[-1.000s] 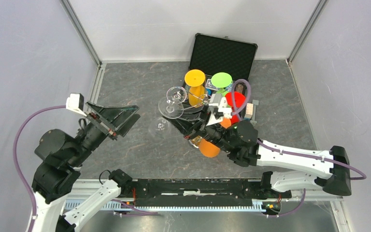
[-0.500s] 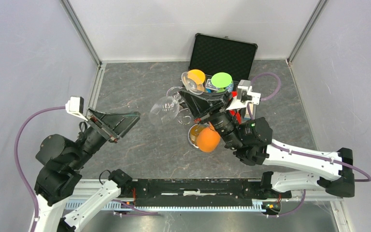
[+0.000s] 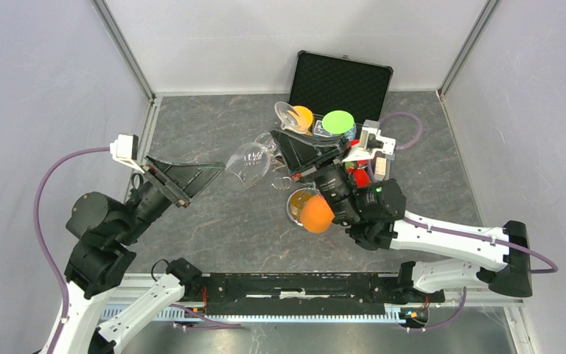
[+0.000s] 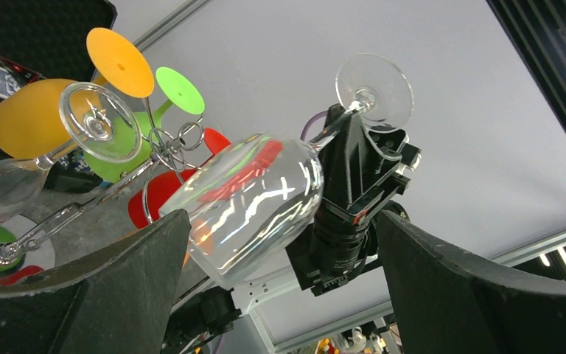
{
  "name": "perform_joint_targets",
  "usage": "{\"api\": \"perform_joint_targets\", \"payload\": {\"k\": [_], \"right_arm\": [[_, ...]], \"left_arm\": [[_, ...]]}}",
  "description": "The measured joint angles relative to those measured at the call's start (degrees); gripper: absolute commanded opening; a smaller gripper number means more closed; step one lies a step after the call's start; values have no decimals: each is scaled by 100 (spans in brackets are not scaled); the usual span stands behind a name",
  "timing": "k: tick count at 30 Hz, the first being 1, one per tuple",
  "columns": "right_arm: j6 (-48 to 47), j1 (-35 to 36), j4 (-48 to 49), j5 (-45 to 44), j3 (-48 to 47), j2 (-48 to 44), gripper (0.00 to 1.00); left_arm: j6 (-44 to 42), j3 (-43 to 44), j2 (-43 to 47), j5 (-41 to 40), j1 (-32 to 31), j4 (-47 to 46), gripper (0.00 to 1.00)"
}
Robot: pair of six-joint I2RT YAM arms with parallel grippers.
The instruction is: Take the wine glass off the wine glass rack
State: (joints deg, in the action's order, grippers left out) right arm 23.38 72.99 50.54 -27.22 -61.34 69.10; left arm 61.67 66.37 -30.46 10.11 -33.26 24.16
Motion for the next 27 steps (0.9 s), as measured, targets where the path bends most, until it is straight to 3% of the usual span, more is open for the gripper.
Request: {"api": "perform_joint_targets", "payload": {"k": [7,10,21,27], "right_arm": [[-48,2,713,15,529,-385,0],[-76,2,997,11,621,-457,0],[-107,2,1504,15,619,-81,0],[111,15,1722,-63,619,-37,0]], "left_arm": [[-120,-13,-170,111,0,9,99],[-68,-144,-166,326,0,-260,93],[857,-730,-304,1314,0,-1558,60],[1016,-774,-286,1445,0,-1910,31]]}}
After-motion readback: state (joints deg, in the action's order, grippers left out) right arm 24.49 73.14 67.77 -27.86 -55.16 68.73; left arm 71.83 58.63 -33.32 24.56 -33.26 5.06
